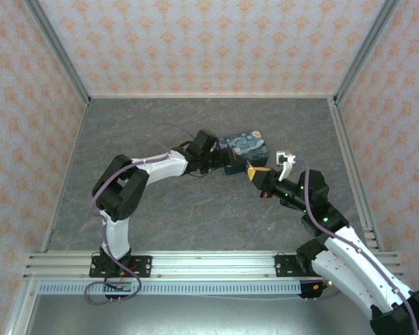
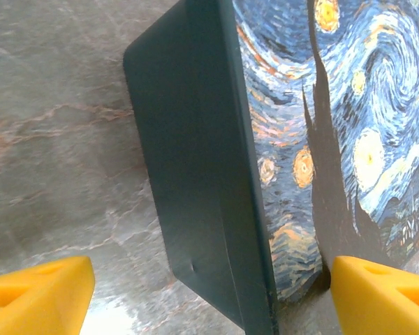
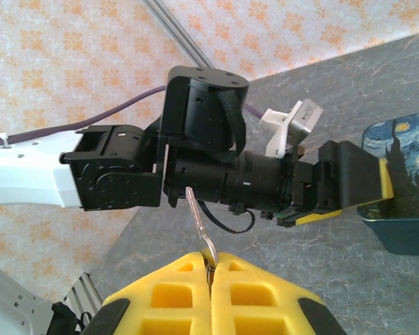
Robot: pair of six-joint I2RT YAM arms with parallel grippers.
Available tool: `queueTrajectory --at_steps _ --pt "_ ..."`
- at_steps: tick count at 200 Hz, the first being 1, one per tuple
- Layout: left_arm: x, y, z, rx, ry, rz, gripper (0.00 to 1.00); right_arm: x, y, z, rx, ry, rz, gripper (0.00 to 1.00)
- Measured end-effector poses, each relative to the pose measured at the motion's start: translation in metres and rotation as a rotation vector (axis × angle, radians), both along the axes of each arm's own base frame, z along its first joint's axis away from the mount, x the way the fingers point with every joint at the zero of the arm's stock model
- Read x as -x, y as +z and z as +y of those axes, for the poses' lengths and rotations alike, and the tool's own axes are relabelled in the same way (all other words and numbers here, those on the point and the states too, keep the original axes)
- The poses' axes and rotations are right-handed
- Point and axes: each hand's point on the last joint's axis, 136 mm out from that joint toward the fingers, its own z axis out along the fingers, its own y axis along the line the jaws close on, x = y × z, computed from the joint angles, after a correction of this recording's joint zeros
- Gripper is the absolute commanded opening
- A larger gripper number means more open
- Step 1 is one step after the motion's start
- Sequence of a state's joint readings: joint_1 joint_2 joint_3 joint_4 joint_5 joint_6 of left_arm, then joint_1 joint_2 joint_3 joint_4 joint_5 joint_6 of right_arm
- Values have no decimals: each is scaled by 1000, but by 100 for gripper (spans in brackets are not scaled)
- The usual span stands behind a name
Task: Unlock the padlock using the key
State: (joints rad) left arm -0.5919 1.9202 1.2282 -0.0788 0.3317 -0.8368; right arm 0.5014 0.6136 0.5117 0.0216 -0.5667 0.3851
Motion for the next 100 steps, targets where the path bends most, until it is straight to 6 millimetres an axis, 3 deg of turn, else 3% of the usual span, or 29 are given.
queueTrajectory --at_steps 57,100 --pt "13 1 49 -40 58 4 87 -3 -7 2 12 0 22 0" --pt "6 3 79 -77 91 3 87 -5 -10 3 19 0 35 0"
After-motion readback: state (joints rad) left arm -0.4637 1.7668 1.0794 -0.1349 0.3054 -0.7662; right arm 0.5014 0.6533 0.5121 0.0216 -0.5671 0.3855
